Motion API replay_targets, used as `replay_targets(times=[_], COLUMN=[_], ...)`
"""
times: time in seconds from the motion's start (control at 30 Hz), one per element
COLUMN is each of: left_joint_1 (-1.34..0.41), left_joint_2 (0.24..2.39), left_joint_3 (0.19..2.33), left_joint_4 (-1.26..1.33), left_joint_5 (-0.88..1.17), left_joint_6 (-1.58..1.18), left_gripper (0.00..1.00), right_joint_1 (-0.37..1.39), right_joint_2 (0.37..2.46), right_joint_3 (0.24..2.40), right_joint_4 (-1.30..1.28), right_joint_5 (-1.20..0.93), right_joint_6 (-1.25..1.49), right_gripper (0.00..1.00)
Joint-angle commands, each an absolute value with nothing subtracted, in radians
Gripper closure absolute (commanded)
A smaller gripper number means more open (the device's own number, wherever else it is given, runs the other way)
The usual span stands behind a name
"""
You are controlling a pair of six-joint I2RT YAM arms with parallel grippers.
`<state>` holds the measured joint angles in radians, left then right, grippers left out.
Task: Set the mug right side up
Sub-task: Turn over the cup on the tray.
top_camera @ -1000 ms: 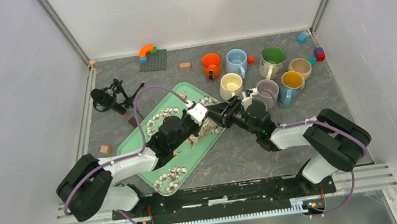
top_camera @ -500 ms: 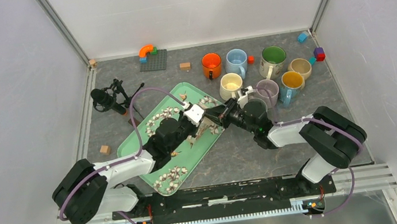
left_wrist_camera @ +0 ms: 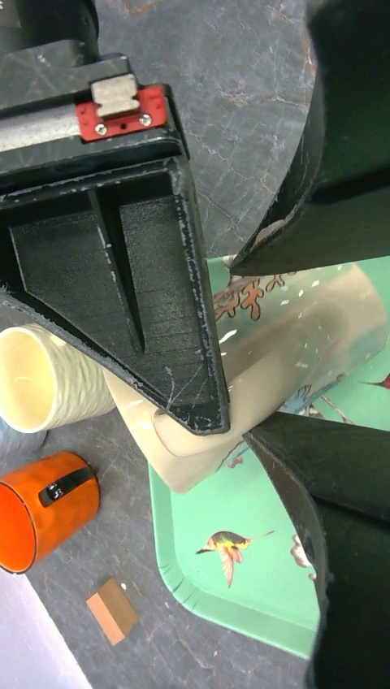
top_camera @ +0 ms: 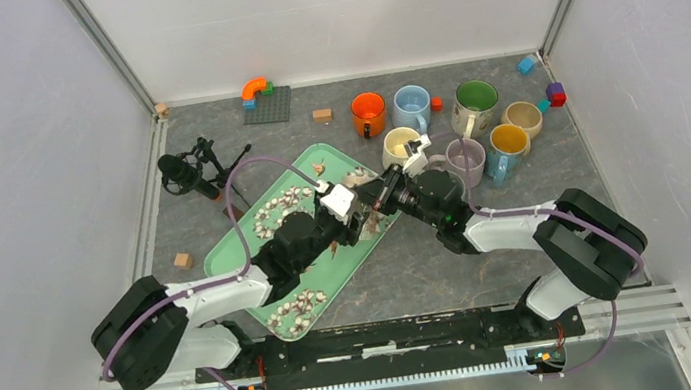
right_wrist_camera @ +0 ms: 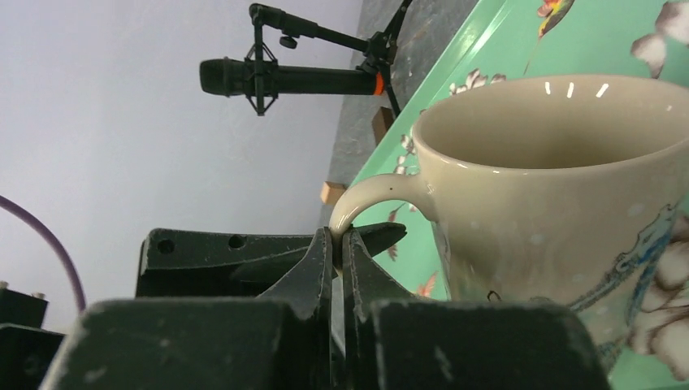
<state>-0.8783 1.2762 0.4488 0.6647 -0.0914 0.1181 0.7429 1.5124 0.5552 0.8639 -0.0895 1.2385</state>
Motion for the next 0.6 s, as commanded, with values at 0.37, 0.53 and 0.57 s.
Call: replay_targets(times=[0.37,0.53,0.57], left_joint_1=[-0.901,-0.87,-0.862], left_joint_2=[0.949,0.916,0.925], left_joint_3=[0.535,0.692,0.733], left_joint_4=[0.289,-0.042,-0.103], left_joint_5=[-0.238,-0.278,-0.279], left_joint_6=[-0.335,-0.45,-0.474], left_gripper=[0.14,0.12,0.12], right_joint_1=[0.794,0.842,0.853], right_joint_2=[1.437,1.424,1.422], right_joint_3=[0.535,0.506,0.497], right_joint_4=[1.051,1.106,1.122], right_joint_5=[0.015,0.068,0.085], right_joint_6=[0.828,0.688,0.653], right_gripper=[1.0,1.0,1.0])
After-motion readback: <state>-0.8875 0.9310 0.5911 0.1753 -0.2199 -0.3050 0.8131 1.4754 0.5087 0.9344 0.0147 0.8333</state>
